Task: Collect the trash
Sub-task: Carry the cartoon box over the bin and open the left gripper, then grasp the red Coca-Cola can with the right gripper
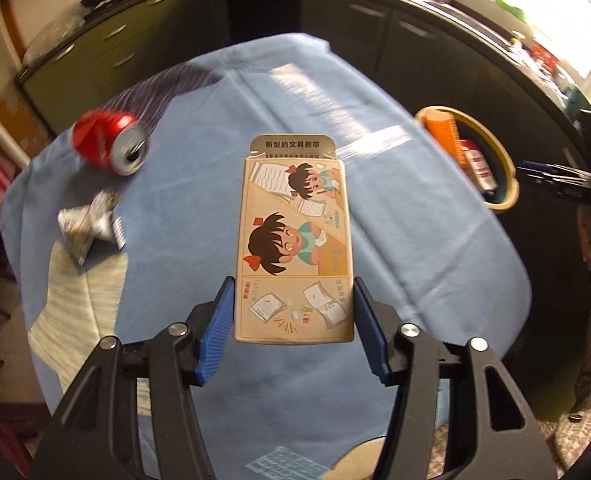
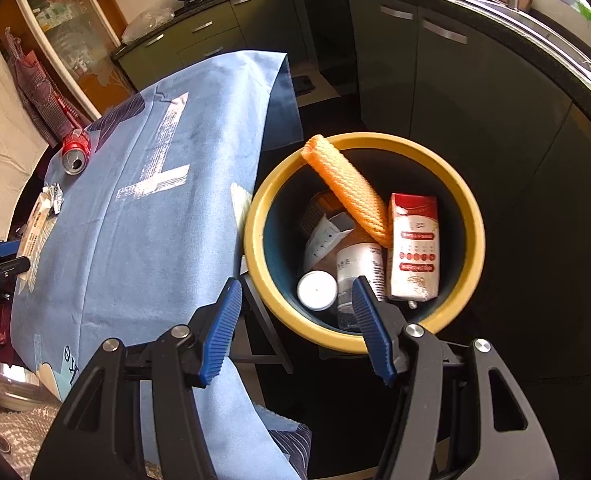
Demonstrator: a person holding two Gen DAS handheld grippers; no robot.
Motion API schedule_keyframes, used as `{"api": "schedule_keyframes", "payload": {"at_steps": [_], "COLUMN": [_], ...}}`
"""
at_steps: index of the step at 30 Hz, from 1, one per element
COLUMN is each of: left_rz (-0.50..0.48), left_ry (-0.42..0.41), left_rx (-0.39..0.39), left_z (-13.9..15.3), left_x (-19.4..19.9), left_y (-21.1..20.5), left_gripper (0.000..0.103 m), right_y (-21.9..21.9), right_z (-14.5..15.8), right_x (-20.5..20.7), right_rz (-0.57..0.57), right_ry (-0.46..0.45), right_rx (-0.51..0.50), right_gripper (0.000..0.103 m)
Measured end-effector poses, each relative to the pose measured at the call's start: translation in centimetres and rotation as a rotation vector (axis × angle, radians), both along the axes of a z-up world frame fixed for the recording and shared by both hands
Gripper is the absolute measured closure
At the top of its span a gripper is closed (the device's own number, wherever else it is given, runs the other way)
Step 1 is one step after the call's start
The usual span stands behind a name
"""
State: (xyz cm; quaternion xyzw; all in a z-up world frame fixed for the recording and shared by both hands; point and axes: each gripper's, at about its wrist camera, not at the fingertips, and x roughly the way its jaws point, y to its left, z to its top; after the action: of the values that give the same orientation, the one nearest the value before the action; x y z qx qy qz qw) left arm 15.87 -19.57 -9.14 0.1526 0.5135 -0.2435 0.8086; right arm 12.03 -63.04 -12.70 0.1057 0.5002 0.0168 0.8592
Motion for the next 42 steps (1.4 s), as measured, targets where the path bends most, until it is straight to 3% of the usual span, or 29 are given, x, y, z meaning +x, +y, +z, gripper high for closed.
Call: {"api": "schedule_keyframes", "payload": {"at_steps": [7, 12, 18, 20, 22, 26, 29, 33, 39, 42], "left_rz": [-0.236, -0.364, -0.428, -0.438, -0.44, -0.419, -0.387, -0.323, -0.189, -0.085], "left_ry": [-0.007, 0.031, 0.036, 0.011, -0.007, 0.027, -0.03, -0.128, -0.198, -0.236], "left_rx": [-0.047, -0.065, -0.057, -0.042, -0.044, -0.124, -0.16, -0.193, -0.223, -0.198], "left_z": [2.1, 1.3, -1.7, -2.7, -2.9, -1.0, 1.1, 3.2, 3.0, 2.1], "left_x": [-0.3, 0.2, 1.6, 2.0, 2.4, 2.3, 1.3, -0.9, -4.1, -5.0], "left_y": [-11.4, -20.5, -29.6, -31.5, -32.0, -28.4, -23.5, -15.0, -3.1, 2.1], "left_gripper": [0.048, 0.048, 0.047, 0.037, 0.034, 0.032, 0.017, 0.014, 0.012, 0.011], "right_y": [-3.3, -5.4, -7.4, -7.7, -7.9, -7.7, -7.4, -5.1, 1.5, 7.4], "right_z": [1.6, 1.6, 0.5, 0.4, 0.5, 0.7, 0.8, 1.2, 3.6, 5.5], "right_x": [-3.4, -5.7, -8.3, -9.1, -9.7, -10.1, -9.1, -6.9, -1.0, 3.2], "right_rz": [-0.08, -0.126, -0.181, -0.195, -0.202, -0.197, -0.176, -0.113, 0.06, 0.207], "right_ry": [-0.049, -0.057, -0.035, -0.033, -0.037, -0.041, -0.041, -0.033, -0.06, -0.069], "right_rx": [0.002, 0.009, 0.029, 0.033, 0.036, 0.031, 0.027, 0.01, 0.026, 0.042], "right_gripper": [0.046, 0.046, 0.046, 0.046, 0.046, 0.046, 0.046, 0.046, 0.046, 0.046]}}
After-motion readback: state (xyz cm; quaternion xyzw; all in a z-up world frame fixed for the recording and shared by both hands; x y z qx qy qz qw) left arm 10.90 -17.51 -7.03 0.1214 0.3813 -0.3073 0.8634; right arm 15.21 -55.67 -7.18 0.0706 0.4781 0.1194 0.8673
